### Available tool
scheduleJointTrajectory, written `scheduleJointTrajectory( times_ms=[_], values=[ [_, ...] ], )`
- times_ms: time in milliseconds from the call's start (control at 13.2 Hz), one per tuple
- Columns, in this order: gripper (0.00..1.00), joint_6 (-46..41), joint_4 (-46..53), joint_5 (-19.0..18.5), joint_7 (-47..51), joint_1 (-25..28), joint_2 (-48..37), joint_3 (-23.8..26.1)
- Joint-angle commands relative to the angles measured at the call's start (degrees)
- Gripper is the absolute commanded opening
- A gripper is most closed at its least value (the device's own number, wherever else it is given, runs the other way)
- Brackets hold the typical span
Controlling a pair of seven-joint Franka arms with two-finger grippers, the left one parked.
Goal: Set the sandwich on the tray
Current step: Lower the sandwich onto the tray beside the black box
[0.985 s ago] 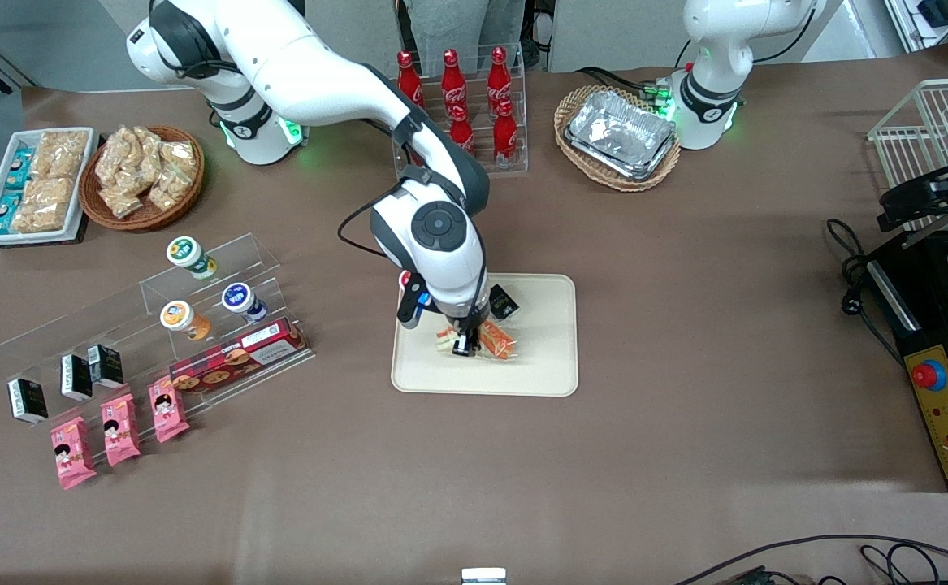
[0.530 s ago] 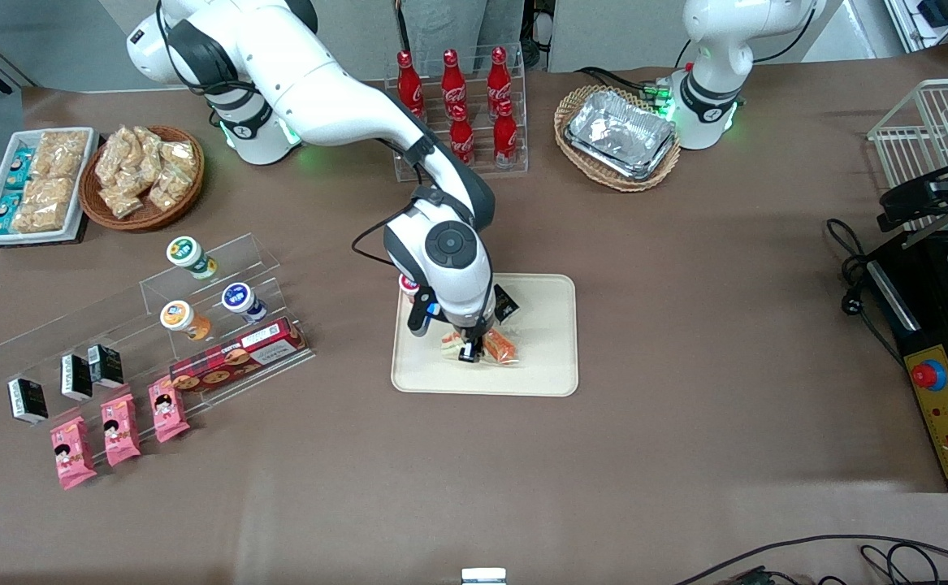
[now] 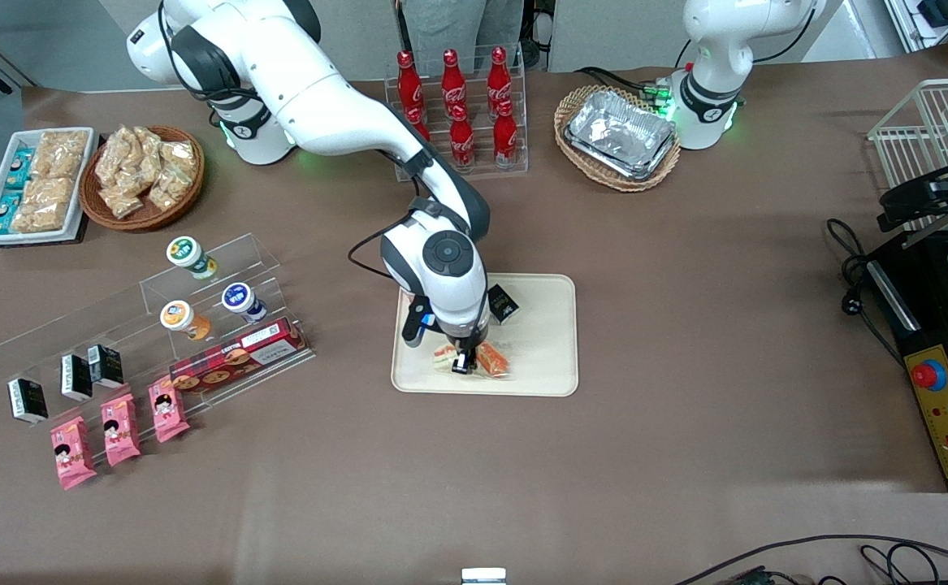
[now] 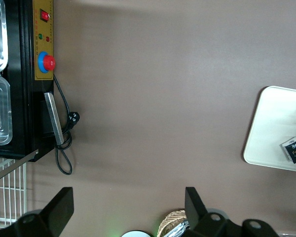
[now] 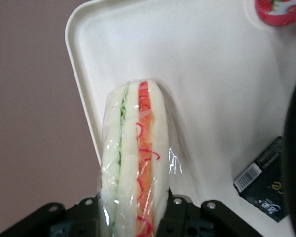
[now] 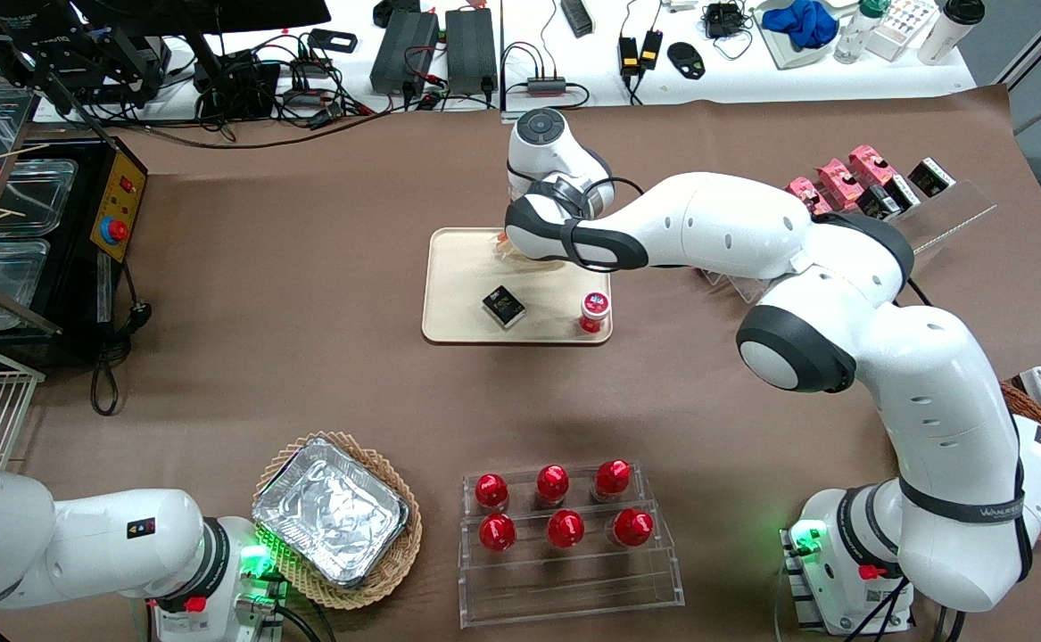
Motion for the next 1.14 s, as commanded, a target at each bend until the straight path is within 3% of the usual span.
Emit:
scheduleJointTrajectory(
  times_ms=[0,530,833,985,1061],
  values=[
    [0.40,3.01,2.66,-3.16,1.22,0.51,2.84,-0.39],
    [0.41,6.01,2.66,-4.48,-3.35,0.86,4.42,-0.39],
    [0.52,7.68,2.66,-4.48,-3.88,0.51,5.04,-0.39],
    [0.96,8.29,2.57,-4.22,-3.62,-0.28,5.13,-0.30],
    [0.99,8.30,2.49,-4.22,-3.62,-0.28,5.13,-0.30]
  ],
)
